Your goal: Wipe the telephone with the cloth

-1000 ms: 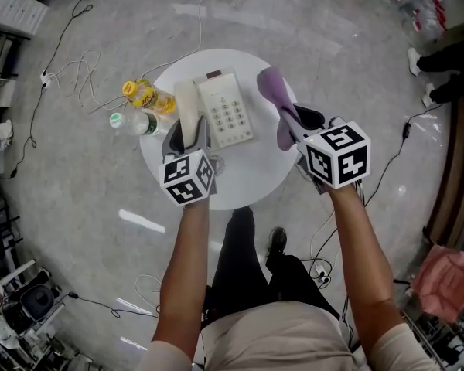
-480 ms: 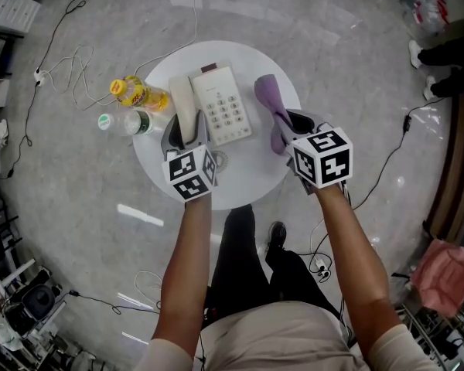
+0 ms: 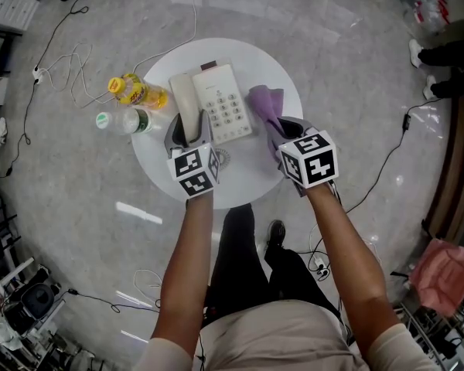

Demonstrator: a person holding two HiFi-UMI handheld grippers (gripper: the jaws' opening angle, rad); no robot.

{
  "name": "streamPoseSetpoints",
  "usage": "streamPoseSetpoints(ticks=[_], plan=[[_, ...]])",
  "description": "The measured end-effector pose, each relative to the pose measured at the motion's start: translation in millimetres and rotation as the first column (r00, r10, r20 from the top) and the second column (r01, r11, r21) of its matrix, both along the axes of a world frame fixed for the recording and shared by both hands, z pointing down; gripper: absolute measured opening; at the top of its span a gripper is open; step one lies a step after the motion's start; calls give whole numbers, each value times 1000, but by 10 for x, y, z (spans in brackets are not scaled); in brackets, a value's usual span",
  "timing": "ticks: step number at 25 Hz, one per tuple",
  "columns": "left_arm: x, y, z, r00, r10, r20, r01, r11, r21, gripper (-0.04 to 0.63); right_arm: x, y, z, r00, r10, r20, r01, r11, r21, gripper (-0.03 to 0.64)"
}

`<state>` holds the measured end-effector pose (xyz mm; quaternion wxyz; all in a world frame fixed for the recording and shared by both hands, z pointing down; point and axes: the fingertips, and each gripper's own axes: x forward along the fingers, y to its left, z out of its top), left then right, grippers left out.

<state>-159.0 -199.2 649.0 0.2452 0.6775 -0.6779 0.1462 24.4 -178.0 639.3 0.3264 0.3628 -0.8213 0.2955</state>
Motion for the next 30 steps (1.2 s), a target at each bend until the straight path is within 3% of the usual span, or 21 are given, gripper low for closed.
streamPoseSetpoints(ticks=[5, 13, 22, 30], plan=[[15, 7, 22, 1000, 25, -13, -25, 1000, -11, 214, -89, 31, 64, 999, -35, -32, 35, 999, 4, 37], [63, 61, 55, 995, 55, -79, -58, 997, -42, 329, -226, 199, 167, 994, -90, -59, 89, 996, -19, 41], [255, 37, 29, 986, 25, -164, -32, 999, -35, 411, -187, 308, 202, 993, -97, -70, 94, 995, -38, 41], [149, 211, -18, 990, 52, -132, -60, 997, -57, 413, -165, 358, 135, 985, -144, -95, 142, 990, -26, 79]])
